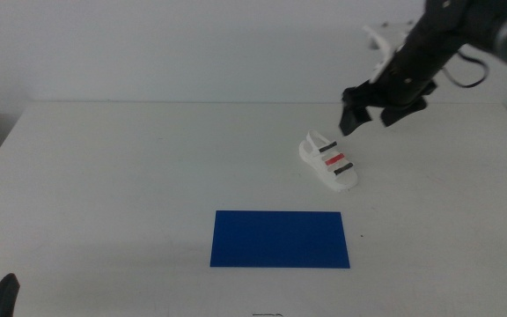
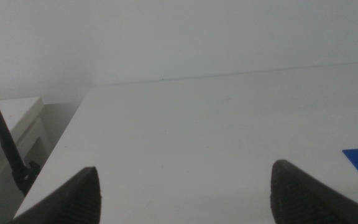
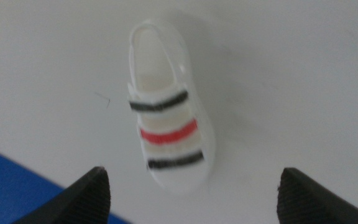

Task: Use one arm to grab the shoe from the table and place it on the mat.

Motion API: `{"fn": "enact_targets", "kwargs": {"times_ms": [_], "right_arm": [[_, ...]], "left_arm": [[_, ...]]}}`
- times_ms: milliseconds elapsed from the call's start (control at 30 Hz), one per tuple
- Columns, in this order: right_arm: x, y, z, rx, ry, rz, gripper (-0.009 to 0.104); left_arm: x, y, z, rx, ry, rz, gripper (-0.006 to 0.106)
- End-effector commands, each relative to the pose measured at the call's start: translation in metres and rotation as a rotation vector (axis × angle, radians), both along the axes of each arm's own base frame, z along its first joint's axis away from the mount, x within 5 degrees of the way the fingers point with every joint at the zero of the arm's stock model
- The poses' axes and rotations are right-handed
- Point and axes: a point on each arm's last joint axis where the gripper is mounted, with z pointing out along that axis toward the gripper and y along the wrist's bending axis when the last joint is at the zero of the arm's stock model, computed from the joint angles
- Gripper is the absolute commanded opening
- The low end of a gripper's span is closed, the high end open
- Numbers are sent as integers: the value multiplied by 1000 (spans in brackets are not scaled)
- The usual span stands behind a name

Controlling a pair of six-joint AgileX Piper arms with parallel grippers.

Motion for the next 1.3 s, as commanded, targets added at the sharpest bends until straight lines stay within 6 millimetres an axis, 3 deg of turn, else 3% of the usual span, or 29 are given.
{"fn": "enact_targets", "kwargs": {"times_ms": [0,267,600,733,1000,1133,1267], "right_arm": [[3,8,29,21,-111,44,89],[19,35,-5,12,-118,107,85],[31,43,-43,-6,-101,112,76],[33,44,-42,-3,-121,109,61],[31,46,-41,20,-109,109,0],[22,43,-20,15,-95,99,-1],[5,35,30,42,-141,15,-1]], "left_arm": [[-1,0,10,-26,-104,-1,94],[-1,0,10,-26,-104,-1,94],[-1,0,10,-26,-104,-1,94],[-1,0,10,-26,-104,-1,94],[-1,0,10,-26,-104,-1,94],[-1,0,10,-26,-104,-1,94],[-1,0,10,-26,-104,-1,94]]}}
